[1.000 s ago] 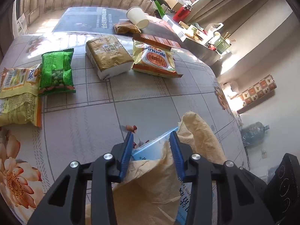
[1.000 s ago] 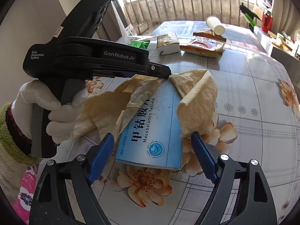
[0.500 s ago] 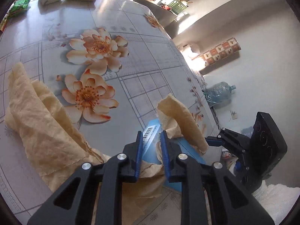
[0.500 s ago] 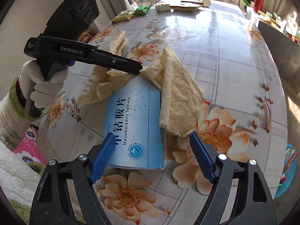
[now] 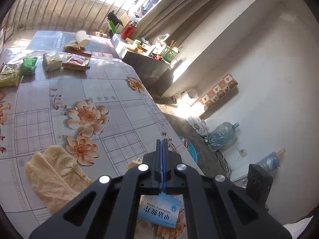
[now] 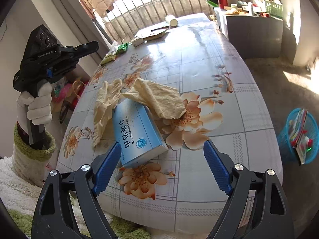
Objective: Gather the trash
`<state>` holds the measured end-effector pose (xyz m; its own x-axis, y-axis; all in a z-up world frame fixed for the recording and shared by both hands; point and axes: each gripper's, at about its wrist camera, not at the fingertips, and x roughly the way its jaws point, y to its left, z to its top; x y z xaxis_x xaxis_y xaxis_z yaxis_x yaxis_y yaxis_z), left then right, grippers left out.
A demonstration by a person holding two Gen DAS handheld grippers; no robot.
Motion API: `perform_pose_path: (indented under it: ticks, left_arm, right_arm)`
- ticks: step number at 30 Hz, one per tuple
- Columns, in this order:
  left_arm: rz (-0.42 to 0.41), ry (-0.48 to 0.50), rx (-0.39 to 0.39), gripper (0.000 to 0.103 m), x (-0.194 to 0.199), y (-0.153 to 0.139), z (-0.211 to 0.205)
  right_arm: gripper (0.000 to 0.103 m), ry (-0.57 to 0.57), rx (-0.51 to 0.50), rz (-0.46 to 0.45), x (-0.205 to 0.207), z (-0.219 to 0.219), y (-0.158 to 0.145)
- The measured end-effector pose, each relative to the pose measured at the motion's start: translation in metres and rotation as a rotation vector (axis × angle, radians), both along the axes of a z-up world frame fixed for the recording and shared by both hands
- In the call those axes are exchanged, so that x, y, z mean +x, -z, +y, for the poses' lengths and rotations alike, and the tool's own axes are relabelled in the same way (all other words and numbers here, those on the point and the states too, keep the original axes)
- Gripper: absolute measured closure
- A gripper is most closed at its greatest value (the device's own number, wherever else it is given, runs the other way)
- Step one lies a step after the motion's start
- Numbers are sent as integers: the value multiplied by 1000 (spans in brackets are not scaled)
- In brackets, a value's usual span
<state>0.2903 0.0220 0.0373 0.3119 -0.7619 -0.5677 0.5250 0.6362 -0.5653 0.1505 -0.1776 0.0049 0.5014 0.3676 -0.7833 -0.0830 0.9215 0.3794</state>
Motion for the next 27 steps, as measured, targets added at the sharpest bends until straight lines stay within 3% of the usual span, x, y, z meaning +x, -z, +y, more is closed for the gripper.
perform_pose_path:
  ticks: [1,2,4,8,10,12,14,16,20,27]
  left_arm:
    - [-1,21,26,95,-3,-1,-4]
    - [1,36,63,76,-6,0,-7]
    - [-22,52,156,47,-16,9,-14]
    - [-100,93,393,47,-38,49,-35]
    - [-107,111,475,47,-40,71,-42]
    - [-87,120,502,62,-38,85,-43]
    - [-50,113,492,91,-32,91,-39]
    - [-21,85,447,102,-27,87,-30]
    - [-84,-2,375,103,-20,57,-13]
    - [-257,-165,66,103,-29,-24,39]
  right_arm:
    - [22,0,8,-7,-2,-2,-1]
    - [22,2,12,-13,-3,-4,-3]
    - [22,6,19,-21,-7,-7,-4]
    - [22,25,41,-17,-10,-9,1]
    - [22,33,48,-15,-11,-10,3]
    - [22,37,51,-19,-12,-10,2]
    - [22,40,54,-25,-14,-11,1]
    - [22,44,58,-29,-15,-12,1]
    - [22,43,66,-26,-14,-12,2]
    - [22,34,81,-27,-12,-8,2]
